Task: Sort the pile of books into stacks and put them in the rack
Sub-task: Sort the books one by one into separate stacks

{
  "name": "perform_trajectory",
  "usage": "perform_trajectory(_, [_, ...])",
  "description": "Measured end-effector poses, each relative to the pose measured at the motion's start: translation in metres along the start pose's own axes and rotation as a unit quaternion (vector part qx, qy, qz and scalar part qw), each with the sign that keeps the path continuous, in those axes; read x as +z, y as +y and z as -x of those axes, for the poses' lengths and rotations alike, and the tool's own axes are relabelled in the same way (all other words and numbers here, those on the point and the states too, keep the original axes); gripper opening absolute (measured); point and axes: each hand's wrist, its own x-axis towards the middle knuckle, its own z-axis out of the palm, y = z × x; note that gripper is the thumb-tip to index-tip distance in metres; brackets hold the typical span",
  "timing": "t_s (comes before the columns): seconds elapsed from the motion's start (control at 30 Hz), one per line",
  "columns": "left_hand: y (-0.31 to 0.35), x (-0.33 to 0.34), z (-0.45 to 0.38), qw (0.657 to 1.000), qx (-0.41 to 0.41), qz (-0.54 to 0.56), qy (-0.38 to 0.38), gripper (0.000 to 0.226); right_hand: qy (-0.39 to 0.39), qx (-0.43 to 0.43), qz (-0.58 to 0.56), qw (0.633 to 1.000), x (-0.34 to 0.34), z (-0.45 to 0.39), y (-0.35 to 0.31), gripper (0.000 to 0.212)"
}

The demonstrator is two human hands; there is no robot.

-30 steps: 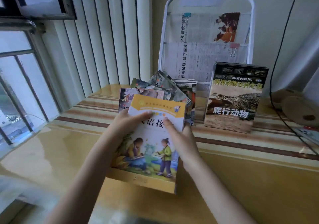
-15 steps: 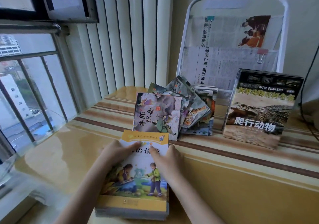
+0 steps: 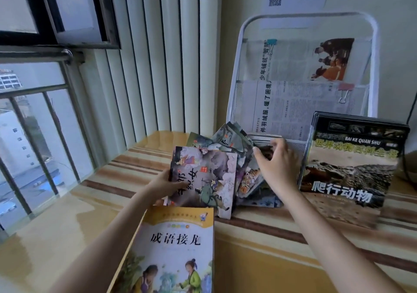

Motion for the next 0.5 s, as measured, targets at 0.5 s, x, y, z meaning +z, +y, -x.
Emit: perform_trajectory(0.5, [0.091,0.044,-0.005,0.904,0.357,-0.16,0.174,0.055,0.038,0.076,-0.131,0.988,0.014,0.031,0.035,0.073])
